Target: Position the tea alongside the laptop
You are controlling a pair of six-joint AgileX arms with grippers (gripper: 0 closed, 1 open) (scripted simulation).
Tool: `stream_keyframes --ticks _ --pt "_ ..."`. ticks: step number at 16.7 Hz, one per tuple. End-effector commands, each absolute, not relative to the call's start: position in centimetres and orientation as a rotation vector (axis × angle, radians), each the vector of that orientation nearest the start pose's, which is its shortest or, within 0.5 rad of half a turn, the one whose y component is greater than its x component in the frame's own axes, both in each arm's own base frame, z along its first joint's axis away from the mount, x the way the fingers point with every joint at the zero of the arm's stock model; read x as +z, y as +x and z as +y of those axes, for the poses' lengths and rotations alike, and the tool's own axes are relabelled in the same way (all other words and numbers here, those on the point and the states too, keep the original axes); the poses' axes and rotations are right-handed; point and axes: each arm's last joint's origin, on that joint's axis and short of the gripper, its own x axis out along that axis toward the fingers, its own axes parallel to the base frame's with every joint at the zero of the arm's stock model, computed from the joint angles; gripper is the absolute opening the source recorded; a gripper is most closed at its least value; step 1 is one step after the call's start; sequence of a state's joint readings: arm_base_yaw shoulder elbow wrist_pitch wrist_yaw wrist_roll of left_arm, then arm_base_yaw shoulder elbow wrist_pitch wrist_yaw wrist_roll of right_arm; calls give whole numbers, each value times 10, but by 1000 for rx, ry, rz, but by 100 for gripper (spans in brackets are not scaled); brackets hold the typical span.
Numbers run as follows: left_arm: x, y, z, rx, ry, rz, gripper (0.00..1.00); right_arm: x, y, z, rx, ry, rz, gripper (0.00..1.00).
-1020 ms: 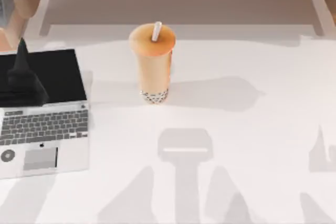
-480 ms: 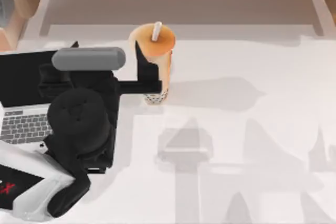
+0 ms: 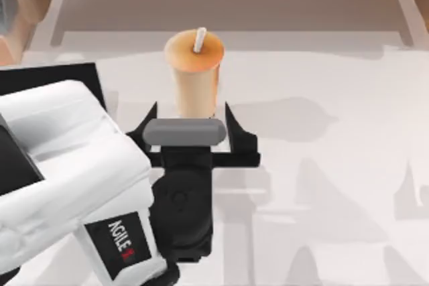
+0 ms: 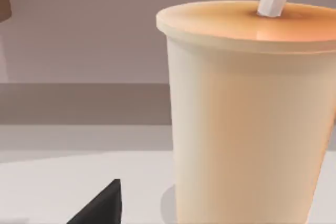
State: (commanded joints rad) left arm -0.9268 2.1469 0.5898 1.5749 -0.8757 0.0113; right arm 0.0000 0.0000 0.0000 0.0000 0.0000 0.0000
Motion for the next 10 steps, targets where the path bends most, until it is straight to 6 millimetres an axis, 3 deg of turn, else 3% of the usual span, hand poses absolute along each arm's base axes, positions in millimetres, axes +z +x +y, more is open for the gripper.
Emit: stream_keyframes --ticks 7,10 --pt "75 213 -240 -24 -9 1 100 160 106 -1 0 0 0 100" --pt "75 232 -243 -26 -11 -2 100 160 106 -1 0 0 0 100"
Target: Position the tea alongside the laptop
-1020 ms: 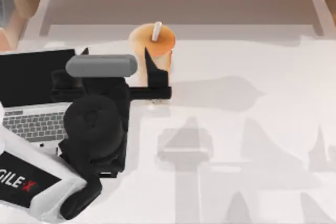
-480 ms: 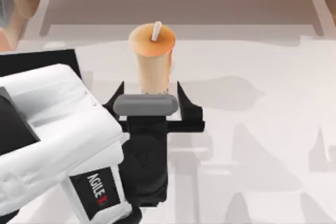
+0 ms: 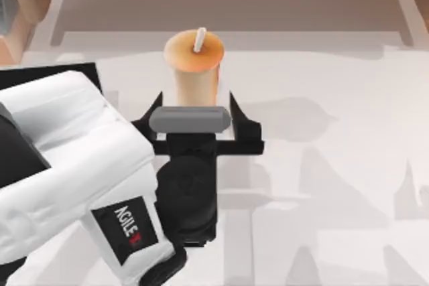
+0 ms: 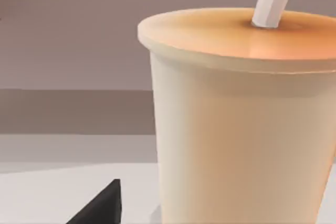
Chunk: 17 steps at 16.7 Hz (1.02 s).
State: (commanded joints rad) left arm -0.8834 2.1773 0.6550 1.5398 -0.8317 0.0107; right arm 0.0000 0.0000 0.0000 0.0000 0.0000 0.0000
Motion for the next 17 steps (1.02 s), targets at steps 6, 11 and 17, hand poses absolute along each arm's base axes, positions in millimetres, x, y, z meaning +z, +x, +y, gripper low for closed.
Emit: stream_keyframes --ticks 6,11,17 --pt "75 289 -244 -26 -11 -2 100 160 106 -1 0 0 0 100" --pt "75 291 -243 -26 -11 -1 92 160 106 -1 0 0 0 100" --pt "75 291 -243 -26 -11 -1 47 160 106 -1 0 0 0 100"
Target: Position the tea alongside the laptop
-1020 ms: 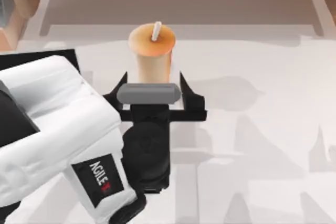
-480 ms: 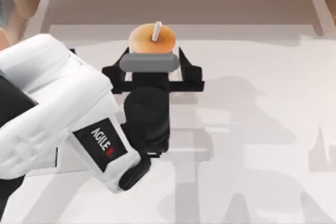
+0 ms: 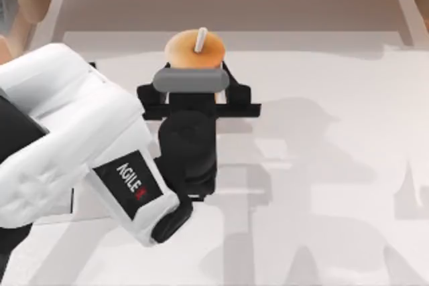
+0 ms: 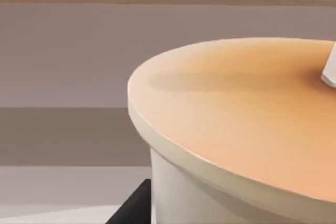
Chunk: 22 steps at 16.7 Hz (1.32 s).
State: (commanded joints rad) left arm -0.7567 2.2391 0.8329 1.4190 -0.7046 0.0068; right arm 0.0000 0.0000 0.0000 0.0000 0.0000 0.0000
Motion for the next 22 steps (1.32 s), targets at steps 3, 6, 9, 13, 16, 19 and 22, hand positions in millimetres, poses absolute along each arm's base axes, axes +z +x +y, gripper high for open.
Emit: stream_keyframes --ticks 3,6,9,13,16,19,22 --pt "75 291 -243 -26 -11 -1 25 160 106 -1 0 0 0 100" --pt "75 291 -243 -26 -11 -1 2 160 106 -1 0 0 0 100" --pt "75 291 -243 -26 -11 -1 0 160 106 -1 0 0 0 100" --pt "75 291 -243 -26 -11 -1 0 160 106 -1 0 0 0 100" --pt "76 291 -244 -28 -10 -2 0 160 106 -1 0 0 0 100" --pt "81 291 -244 -28 -10 -2 0 160 106 -1 0 0 0 100" --pt "85 291 -244 -28 -10 -2 0 160 106 -1 0 0 0 100"
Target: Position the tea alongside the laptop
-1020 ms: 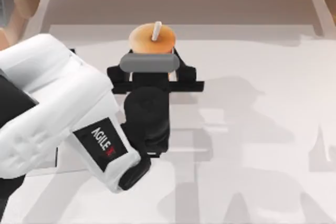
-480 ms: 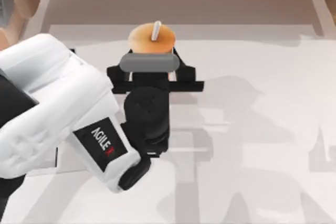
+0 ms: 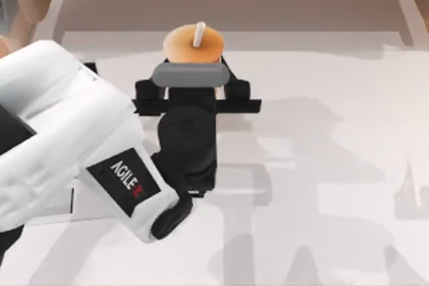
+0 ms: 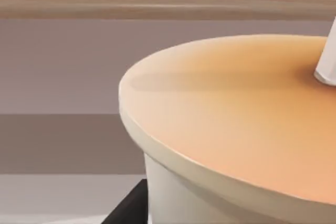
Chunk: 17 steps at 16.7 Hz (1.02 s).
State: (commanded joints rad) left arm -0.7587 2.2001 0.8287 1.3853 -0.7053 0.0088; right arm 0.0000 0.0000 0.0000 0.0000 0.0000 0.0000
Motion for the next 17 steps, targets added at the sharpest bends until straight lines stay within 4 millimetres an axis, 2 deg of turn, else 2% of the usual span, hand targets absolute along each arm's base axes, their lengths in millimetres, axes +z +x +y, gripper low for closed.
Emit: stream_keyframes --ticks 4,9,13,17 --pt "84 291 -244 -28 -8 -1 0 160 106 -1 0 0 0 100" --pt "120 291 -248 -27 -108 -102 0 160 106 -1 0 0 0 100" --pt "138 279 -243 -14 -151 -136 0 160 106 -1 0 0 0 100" --pt "142 259 -230 5 -145 -122 0 160 106 -1 0 0 0 100"
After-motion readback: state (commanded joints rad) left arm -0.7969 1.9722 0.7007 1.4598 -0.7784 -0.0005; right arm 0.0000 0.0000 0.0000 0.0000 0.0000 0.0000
